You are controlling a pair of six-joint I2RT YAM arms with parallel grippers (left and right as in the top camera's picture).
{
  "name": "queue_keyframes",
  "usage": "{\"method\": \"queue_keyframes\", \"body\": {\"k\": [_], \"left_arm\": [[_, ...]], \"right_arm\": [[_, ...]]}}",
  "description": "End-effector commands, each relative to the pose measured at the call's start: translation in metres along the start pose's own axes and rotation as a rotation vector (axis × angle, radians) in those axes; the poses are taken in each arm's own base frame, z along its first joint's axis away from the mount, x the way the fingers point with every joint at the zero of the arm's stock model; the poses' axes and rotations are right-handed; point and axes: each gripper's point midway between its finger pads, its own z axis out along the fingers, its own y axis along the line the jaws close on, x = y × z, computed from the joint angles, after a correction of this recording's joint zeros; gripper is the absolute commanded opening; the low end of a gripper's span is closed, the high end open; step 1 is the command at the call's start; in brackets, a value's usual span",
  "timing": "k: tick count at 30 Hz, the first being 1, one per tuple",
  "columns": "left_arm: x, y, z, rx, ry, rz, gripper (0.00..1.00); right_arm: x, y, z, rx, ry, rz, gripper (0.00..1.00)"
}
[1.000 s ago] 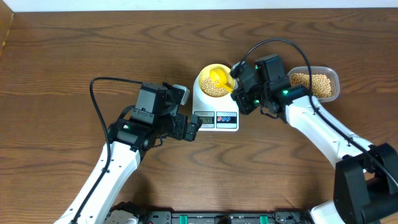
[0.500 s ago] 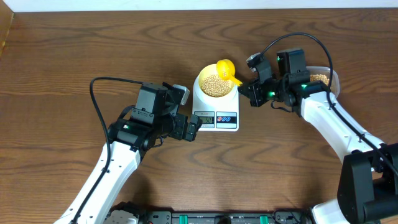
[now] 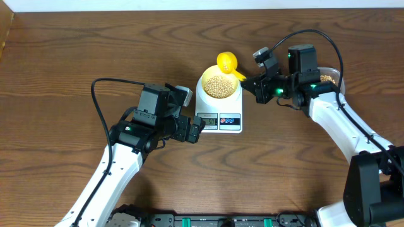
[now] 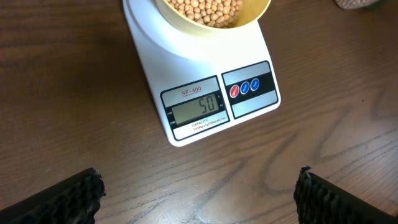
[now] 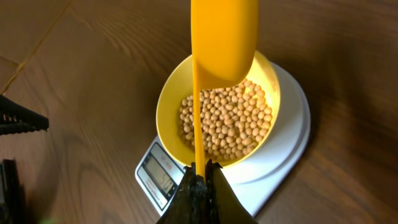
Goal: Scoop item into bowl and weigh 50g on scale
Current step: 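Carry the scoop back right to the soybean tub with the right gripper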
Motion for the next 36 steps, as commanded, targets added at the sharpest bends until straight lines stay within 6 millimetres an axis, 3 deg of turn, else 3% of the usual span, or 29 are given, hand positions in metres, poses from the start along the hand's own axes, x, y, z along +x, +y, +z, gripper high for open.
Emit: {"method": "queue_keyframes", "body": {"k": [1, 8, 12, 28, 32, 36], "left_arm": [[-0.001, 0.001, 0.001, -0.009, 0.000, 0.004, 1.00], [-0.001, 0.001, 0.001, -0.009, 0.000, 0.004, 1.00], [-0.001, 0.001, 0.001, -0.009, 0.000, 0.003, 1.00], [-0.001, 0.001, 0.001, -0.009, 0.000, 0.003, 1.00], [-0.001, 0.001, 0.001, -0.009, 0.000, 0.003, 1.00], [-0.001, 0.001, 0.001, -0.009, 0.000, 0.004, 1.00]], "right_arm": [[-0.008, 0.000, -0.001, -0.017, -0.028, -0.017, 0.01], [-0.042, -0.009, -0.027, 0.034, -0.154, 0.024, 0.01], [-0.046, -0.022, -0.063, 0.091, -0.185, 0.088, 0.01], [0.001, -0.064, -0.194, 0.323, -0.231, 0.427, 0.01], [0.013, -0.088, -0.223, 0.413, -0.266, 0.480, 0.01], [0.046, -0.116, -0.243, 0.627, -0.187, 0.543, 0.01]]}}
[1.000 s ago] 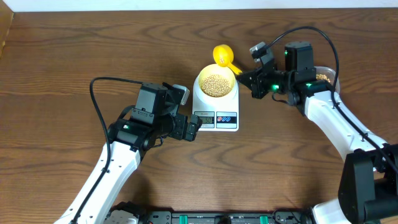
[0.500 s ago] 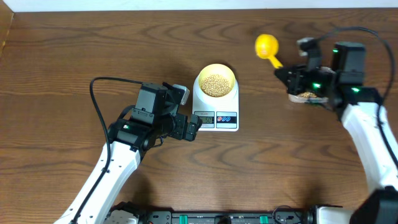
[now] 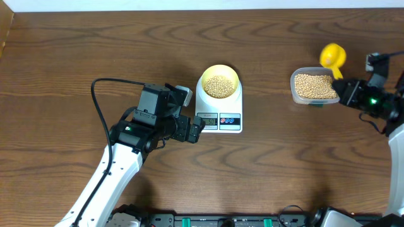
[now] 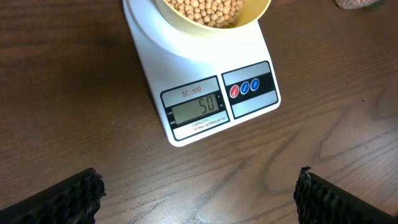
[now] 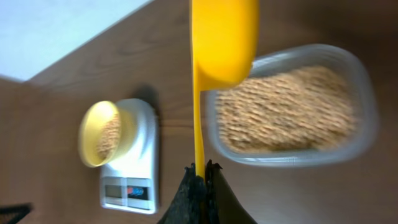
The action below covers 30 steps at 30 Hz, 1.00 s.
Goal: Scoop item into bowl and weigh 50g on scale
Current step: 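Carry the scoop back right to the soybean tub with the right gripper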
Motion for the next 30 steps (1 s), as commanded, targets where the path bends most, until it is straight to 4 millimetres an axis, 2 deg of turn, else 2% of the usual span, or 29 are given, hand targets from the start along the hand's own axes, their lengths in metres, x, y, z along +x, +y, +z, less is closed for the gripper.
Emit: {"method": "queue_keyframes", "body": {"k": [1, 10, 20, 24, 30], "left_arm": [[-0.001, 0.001, 0.001, -0.009, 0.000, 0.004, 1.00], [-0.001, 0.001, 0.001, -0.009, 0.000, 0.004, 1.00], [-0.001, 0.001, 0.001, -0.009, 0.000, 0.004, 1.00], [-0.001, 0.001, 0.001, -0.009, 0.000, 0.004, 1.00], [-0.001, 0.001, 0.001, -0.009, 0.000, 0.004, 1.00]], "right_arm": [[0.001, -0.035, -0.009, 0.205, 0.001, -0.025, 0.01], [0.007, -0.056, -0.013, 0.370, 0.064, -0.225, 0.01], [0.032, -0.045, 0.008, 0.346, 0.199, -0.323, 0.01], [0.035, -0.052, 0.015, 0.404, 0.249, -0.426, 0.01], [0.034, -0.061, 0.023, 0.582, 0.317, -0.569, 0.01]]}}
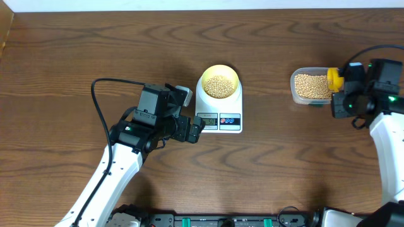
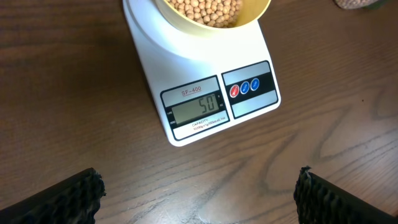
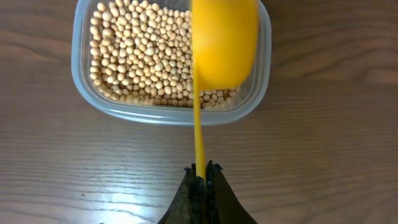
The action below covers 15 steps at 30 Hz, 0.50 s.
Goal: Scoop item into bowl and weigh 50g on scale
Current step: 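Carry the scoop back right to the soybean tub with the right gripper, then lower the scoop into the tub and open the right gripper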
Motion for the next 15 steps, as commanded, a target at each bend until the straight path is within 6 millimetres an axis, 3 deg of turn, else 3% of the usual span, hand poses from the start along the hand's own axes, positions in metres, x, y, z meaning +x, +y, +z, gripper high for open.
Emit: {"method": "queue_keyframes", "body": {"k": [1, 9, 12, 15], "left_arm": [[-0.001, 0.001, 0.001, -0.009, 0.000, 0.004, 1.00], [-0.001, 0.001, 0.001, -0.009, 0.000, 0.004, 1.00], [-0.001, 0.001, 0.001, -0.009, 0.000, 0.004, 1.00], [-0.001, 0.001, 0.001, -0.009, 0.000, 0.003, 1.00]], "right_arm": [[0.003, -0.009, 0.005, 0.138, 0.066, -0.102, 0.01], [-0.003, 0.010, 0.007, 0.130, 0.061, -0.150, 0.01], [-0.005, 0.032, 0.010, -0.022, 0.029, -0.072, 0.01], [-0.003, 0.039, 0.017, -0.118, 0.035, 0.062, 0.01]]}}
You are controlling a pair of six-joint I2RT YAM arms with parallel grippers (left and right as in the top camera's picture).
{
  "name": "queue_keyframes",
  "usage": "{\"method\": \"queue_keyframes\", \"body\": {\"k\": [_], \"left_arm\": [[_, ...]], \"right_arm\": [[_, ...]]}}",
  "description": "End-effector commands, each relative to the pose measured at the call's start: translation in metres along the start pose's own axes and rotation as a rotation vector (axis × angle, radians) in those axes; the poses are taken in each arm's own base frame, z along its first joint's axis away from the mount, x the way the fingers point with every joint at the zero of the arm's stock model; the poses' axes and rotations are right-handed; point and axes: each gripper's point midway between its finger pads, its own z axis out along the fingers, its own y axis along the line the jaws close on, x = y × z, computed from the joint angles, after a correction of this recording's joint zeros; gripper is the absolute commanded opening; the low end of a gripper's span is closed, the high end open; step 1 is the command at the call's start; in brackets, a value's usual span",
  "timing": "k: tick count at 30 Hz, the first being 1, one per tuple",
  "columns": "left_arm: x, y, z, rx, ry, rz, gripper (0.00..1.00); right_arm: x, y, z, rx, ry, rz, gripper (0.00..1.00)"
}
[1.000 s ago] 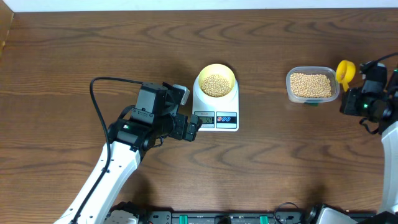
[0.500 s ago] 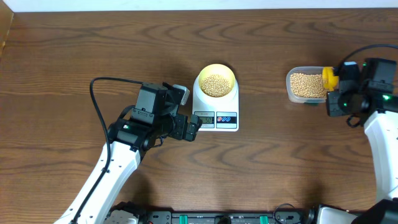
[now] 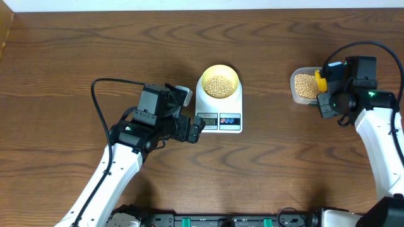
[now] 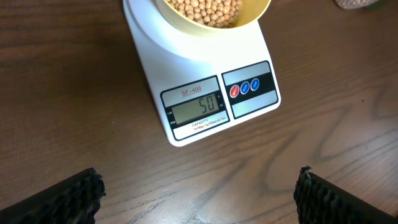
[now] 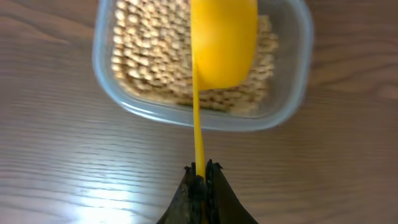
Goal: Scoop item into bowl and weigh 50g on scale
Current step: 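Lower the scoop into the tub and open the right gripper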
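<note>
A yellow bowl (image 3: pixel 219 83) of soybeans sits on the white scale (image 3: pixel 218 112); its display (image 4: pixel 198 108) reads 50. My left gripper (image 3: pixel 192 130) hovers open just in front of the scale, its fingertips (image 4: pixel 68 198) spread wide over bare wood. At the right, my right gripper (image 5: pixel 199 176) is shut on the handle of the yellow scoop (image 5: pixel 222 40), whose cup hangs over the clear tub of soybeans (image 5: pixel 149 62). Seen from overhead, the scoop (image 3: pixel 321 80) is over the tub (image 3: pixel 303 86).
Dark wooden table (image 3: pixel 76 50) all round. A black cable (image 3: pixel 101 94) loops beside the left arm. The right arm (image 3: pixel 379 135) runs along the right edge.
My right gripper has shifted a little left with the scoop, so the scoop's cup now hangs further over the bean tub. The left gripper and the scale reading are unchanged.
First my right gripper held the scoop over the yellow bowl on the scale, which read 50. Then it held the scoop at the far right beyond the bean tub. After that it was beside the tub, and now the scoop is over the beans. The left arm stayed put.
</note>
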Motion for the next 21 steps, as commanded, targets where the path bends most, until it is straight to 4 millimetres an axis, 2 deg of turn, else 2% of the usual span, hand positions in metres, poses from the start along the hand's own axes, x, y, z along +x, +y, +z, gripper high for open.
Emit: {"method": "queue_keyframes", "body": {"k": [1, 5, 8, 9, 10, 13, 14, 15, 21], "left_arm": [[-0.001, 0.001, 0.001, -0.009, 0.000, 0.004, 1.00], [0.000, 0.001, 0.001, -0.009, 0.000, 0.004, 1.00], [-0.001, 0.001, 0.001, -0.009, 0.000, 0.004, 1.00], [0.000, 0.001, 0.001, -0.009, 0.000, 0.004, 1.00], [0.000, 0.001, 0.001, -0.009, 0.000, 0.004, 1.00], [0.000, 0.001, 0.001, -0.009, 0.000, 0.004, 1.00], [0.000, 0.001, 0.001, -0.009, 0.000, 0.003, 1.00], [0.000, 0.001, 0.001, -0.009, 0.000, 0.004, 1.00], [0.000, 0.001, 0.001, -0.009, 0.000, 0.004, 1.00]], "right_arm": [[-0.001, 0.012, 0.008, -0.138, -0.002, 0.168, 0.01], [0.006, 0.006, 0.019, -0.161, 0.036, 0.291, 0.01], [0.012, -0.008, 0.023, -0.146, 0.053, 0.405, 0.02], [0.014, -0.013, 0.023, -0.139, 0.053, 0.443, 0.15], [0.014, -0.013, 0.022, -0.141, 0.053, 0.450, 0.19], [0.014, -0.014, 0.021, -0.167, 0.044, 0.470, 0.81], [0.013, -0.014, 0.021, -0.176, 0.042, 0.472, 0.94], [0.013, -0.014, 0.021, -0.178, 0.042, 0.475, 0.99], [0.013, -0.015, 0.019, -0.172, 0.036, 0.487, 0.99]]}}
